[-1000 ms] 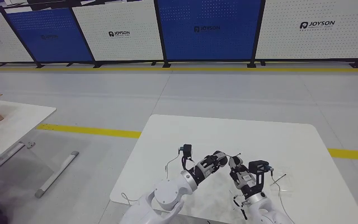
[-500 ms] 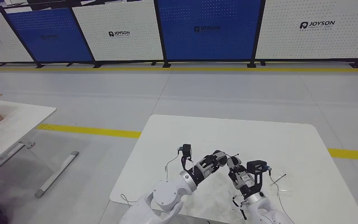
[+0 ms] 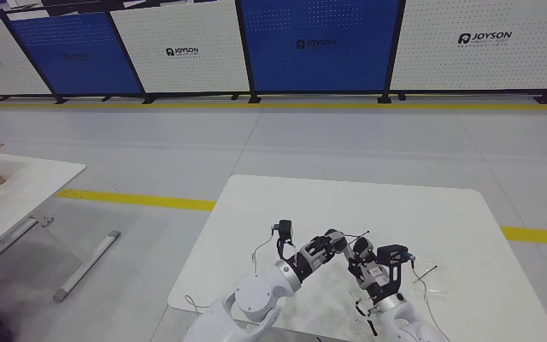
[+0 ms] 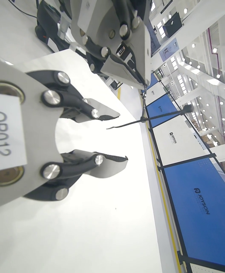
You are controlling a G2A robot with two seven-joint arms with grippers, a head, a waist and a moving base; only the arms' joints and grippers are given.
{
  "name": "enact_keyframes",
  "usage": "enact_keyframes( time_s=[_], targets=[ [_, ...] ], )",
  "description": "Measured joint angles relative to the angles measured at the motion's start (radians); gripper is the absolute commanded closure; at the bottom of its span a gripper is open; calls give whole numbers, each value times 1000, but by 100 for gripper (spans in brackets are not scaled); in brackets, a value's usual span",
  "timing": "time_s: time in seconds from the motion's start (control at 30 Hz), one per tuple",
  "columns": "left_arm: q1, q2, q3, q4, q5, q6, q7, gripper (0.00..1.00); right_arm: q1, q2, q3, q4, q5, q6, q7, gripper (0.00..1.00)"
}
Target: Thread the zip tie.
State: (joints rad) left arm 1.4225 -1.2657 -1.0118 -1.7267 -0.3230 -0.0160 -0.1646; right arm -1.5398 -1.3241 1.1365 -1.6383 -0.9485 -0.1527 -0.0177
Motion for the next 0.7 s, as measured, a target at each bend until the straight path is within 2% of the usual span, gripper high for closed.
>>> enact_keyframes(
  time_s=[0.23,0.27,0.3,0.7],
  targets=[
    [1,0,3,-2,11,4,-4,100,0,0,-2,-9,0,5,1,80],
    [1,0,3,-2,13,4,-5,100,0,-1,-2,-10,0,6,1,86],
    [1,1,3,-3,13,5,-5,100,0,-1,-2,-10,0,6,0,100],
    [4,0,-3,-9,2,-5,-5,100,1,-2,-3,-7,3,14,-8,100]
  ],
)
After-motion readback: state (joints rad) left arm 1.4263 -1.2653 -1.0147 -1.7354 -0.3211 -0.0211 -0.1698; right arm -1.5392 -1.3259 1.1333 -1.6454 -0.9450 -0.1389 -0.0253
